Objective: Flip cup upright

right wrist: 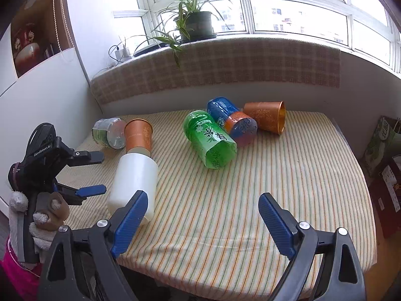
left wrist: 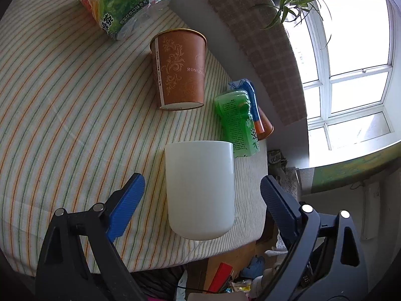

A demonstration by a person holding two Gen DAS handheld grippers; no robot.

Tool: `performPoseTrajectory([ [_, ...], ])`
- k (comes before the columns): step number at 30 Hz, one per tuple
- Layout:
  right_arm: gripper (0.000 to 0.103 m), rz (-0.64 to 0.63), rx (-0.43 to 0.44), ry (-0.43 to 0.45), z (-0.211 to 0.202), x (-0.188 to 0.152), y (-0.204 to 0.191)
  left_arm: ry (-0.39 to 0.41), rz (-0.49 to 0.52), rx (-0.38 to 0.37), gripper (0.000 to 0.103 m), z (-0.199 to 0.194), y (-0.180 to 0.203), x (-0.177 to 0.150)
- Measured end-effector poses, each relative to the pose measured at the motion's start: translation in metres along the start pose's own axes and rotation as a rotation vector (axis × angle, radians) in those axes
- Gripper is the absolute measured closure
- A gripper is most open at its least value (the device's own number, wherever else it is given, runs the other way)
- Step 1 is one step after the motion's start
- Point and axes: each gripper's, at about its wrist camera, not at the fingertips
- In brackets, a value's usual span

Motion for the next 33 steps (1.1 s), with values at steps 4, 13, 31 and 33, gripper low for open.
performPoseTrajectory([
  [4, 0.011, 0.039, 0.001, -0.005, -0.001, -0.005, 0.008, -0.031, -0.008, -0.002, 0.011, 0.016, 0.003, 0.004],
  [13, 0.011, 0.073, -0.014, -0.01, -0.002, -0.016, 0.022, -0.088, -0.008, 0.013, 0.018, 0.045, 0.004, 0.007],
  [31, 0.011, 0.102, -0.012, -0.02, 0.001, -0.016, 0.032, -0.072, 0.135, 0.108, 0.027, 0.06, 0.03, 0.005],
  [33, 0.011, 0.104, -0.014, -0.021, 0.002, -0.016, 0.033, -0.055, 0.174, 0.122, 0.027, 0.059, 0.036, 0.003],
])
Point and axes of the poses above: each gripper's, at about its wrist camera, not at the fingertips, and z roughly the way its jaws point, y to its right, x to its top, and after that the axes turned 3 degrees about x, right-handed
